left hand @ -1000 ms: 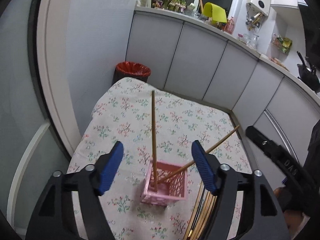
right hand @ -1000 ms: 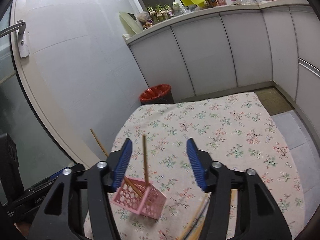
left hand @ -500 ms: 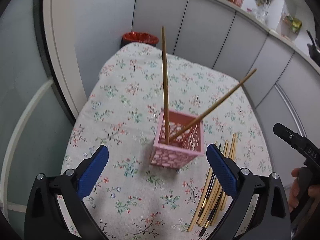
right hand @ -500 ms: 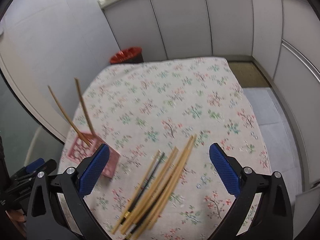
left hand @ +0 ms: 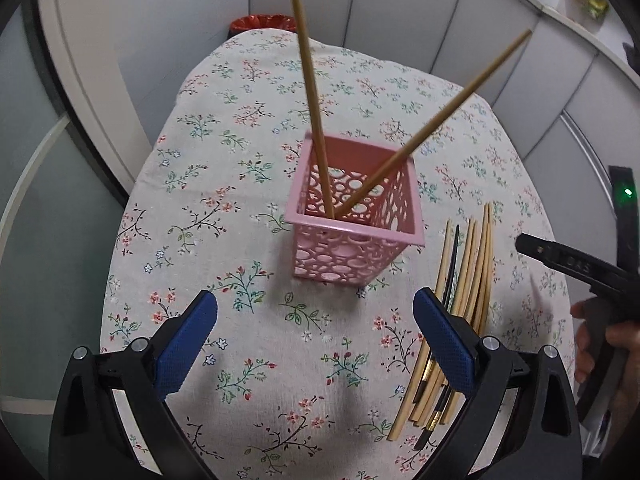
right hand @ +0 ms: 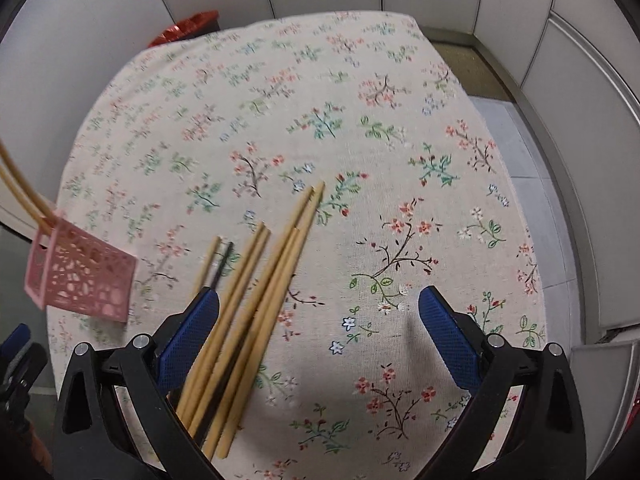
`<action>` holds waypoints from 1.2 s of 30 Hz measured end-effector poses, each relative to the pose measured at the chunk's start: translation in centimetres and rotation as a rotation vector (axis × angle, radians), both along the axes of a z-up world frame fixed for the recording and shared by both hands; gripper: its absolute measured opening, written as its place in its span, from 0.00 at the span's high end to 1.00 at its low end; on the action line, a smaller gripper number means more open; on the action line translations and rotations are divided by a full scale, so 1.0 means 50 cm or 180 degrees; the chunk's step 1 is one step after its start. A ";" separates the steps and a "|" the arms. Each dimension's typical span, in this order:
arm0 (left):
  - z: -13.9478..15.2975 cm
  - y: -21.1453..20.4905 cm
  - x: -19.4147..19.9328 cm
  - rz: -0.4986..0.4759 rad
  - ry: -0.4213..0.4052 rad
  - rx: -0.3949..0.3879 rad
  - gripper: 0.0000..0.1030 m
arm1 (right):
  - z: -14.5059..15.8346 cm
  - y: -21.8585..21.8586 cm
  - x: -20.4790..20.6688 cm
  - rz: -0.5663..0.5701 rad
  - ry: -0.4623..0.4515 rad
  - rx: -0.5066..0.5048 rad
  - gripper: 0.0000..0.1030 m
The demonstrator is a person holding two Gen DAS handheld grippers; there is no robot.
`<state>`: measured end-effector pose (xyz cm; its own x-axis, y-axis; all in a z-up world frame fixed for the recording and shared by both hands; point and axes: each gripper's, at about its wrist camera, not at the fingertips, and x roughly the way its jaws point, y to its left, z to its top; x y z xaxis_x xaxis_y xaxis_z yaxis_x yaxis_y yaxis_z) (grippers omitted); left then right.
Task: Organize utensils
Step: 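Move both open tools back to the chopstick pile, then grasp a wooden chopstick with the right tool while the left tool grasps another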
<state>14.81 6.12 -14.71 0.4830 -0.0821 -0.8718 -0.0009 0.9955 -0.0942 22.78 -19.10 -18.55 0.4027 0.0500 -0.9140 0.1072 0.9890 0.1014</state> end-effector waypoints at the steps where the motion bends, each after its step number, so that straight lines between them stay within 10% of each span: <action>1: -0.002 -0.004 0.000 -0.0033 0.0003 0.0032 0.07 | -0.009 0.000 0.006 -0.0011 0.0036 -0.0025 0.07; 20: -0.006 -0.019 -0.002 -0.0190 0.0056 0.0073 0.07 | -0.063 0.021 0.051 -0.0010 0.0274 -0.0233 0.29; 36: 0.013 -0.100 -0.023 -0.0620 -0.0108 0.0424 0.07 | -0.052 -0.010 0.034 0.0150 0.0351 -0.0257 0.95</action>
<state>13.64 1.10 -14.05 0.4984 -0.0619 -0.8648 0.1934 0.9802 0.0413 24.49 -19.61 -21.14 0.2985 -0.0089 -0.9544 0.0666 0.9977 0.0115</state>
